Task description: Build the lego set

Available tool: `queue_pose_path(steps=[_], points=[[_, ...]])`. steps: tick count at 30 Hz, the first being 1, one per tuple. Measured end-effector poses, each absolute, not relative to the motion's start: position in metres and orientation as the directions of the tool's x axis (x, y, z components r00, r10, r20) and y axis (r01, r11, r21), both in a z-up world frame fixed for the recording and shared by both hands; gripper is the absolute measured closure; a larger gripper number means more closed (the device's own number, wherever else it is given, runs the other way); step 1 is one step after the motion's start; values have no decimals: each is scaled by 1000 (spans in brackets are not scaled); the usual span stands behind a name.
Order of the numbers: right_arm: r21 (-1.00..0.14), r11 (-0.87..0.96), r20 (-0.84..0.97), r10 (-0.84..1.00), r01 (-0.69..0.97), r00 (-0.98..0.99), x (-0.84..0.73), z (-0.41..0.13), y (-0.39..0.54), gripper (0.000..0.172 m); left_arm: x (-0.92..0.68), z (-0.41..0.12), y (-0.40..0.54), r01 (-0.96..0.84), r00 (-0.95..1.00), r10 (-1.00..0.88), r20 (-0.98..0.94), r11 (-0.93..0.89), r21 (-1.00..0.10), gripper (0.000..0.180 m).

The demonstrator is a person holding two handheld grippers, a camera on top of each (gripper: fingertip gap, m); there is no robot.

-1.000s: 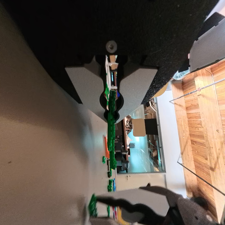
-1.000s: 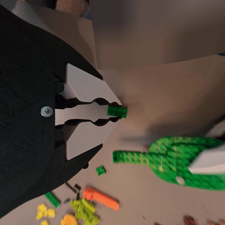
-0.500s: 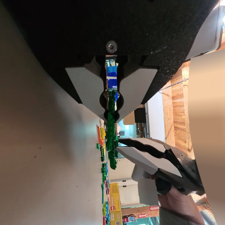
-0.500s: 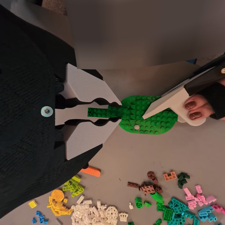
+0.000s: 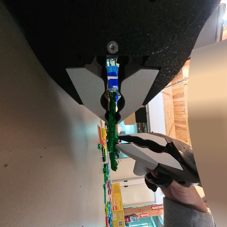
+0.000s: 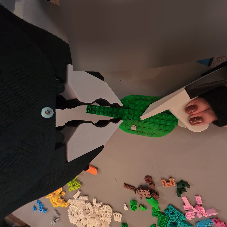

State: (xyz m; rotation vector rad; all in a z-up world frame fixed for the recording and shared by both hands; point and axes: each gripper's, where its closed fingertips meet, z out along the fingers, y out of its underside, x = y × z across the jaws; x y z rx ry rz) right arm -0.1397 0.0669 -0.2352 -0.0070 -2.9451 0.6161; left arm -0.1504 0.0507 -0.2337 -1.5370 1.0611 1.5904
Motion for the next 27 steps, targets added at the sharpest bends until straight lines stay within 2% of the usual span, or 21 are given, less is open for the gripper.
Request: queue_pose_path(steps=[6, 13, 16, 19, 21, 24, 27], points=[[-382, 924, 138, 25, -30, -990, -139, -237, 67, 155, -150, -234, 51, -893, -74, -68, -995, -440, 96, 175], [-396, 918, 160, 52, -16, -986, -139, -233, 69, 141, -152, -234, 50, -889, -60, -67, -996, -450, 84, 176], [-437, 899, 258, 88, -35, -962, -143, -221, 73, 113, -157, -231, 48, -884, -8, -44, -999, -466, 28, 176], [-488, 860, 405, 74, -147, -911, -136, -211, 69, 84, -166, -225, 44, -871, 74, -9, -997, -488, -60, 175], [-423, 872, 575, 49, -245, -817, -140, -211, 68, 82, -169, -221, 42, -864, 95, 2, -995, -496, -83, 175], [-204, 906, 828, -42, -371, -559, -153, -208, 65, 77, -169, -213, 44, -860, 125, 15, -992, -498, -116, 175], [-43, 926, 924, -105, -375, -366, -163, -204, 64, 93, -169, -205, 44, -855, 161, 43, -986, -493, -161, 176]])
